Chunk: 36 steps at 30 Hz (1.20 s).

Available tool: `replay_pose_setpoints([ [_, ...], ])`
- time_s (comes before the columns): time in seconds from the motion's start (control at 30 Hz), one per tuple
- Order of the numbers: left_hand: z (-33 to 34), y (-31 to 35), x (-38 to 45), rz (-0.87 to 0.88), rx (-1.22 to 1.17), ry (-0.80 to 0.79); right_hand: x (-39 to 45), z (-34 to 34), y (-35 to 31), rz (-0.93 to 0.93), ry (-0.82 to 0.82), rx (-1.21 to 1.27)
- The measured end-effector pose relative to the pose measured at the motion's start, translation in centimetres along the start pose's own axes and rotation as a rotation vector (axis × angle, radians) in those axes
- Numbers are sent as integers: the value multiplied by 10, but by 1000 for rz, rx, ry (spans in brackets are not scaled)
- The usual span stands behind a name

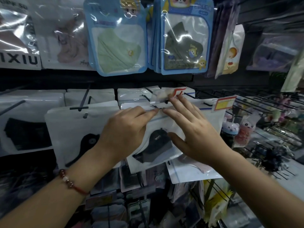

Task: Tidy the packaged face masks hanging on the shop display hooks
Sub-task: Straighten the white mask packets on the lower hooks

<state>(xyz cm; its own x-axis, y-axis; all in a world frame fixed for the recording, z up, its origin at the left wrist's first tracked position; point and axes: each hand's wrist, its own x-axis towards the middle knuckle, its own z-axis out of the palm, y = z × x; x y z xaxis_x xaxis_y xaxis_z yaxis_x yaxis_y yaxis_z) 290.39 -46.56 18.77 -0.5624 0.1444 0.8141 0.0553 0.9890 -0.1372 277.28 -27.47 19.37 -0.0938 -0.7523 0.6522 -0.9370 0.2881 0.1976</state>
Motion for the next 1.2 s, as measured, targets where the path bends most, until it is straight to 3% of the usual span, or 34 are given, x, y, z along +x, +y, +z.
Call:
replay_pose_setpoints([
  [0.2,22,-4,11,-56,-36,-1,-4,7,-4,39,-13,56],
  [0.43,46,-19,10,12,172,64,-3,12,-8,59,-25,63],
  [0.6,52,-18,12,-34,241,114,-3,9,-8,68,-28,71],
  [0.83,66,-15,-8,-138,362,-19,-14,15,-10,63,-58,49],
  [1.07,75,31,-61,-220,212,-151,-51,39,-5,145,-149,121],
  [1.2,99,76,-96,-309,115,-326,-96,58,14,319,-244,213],
])
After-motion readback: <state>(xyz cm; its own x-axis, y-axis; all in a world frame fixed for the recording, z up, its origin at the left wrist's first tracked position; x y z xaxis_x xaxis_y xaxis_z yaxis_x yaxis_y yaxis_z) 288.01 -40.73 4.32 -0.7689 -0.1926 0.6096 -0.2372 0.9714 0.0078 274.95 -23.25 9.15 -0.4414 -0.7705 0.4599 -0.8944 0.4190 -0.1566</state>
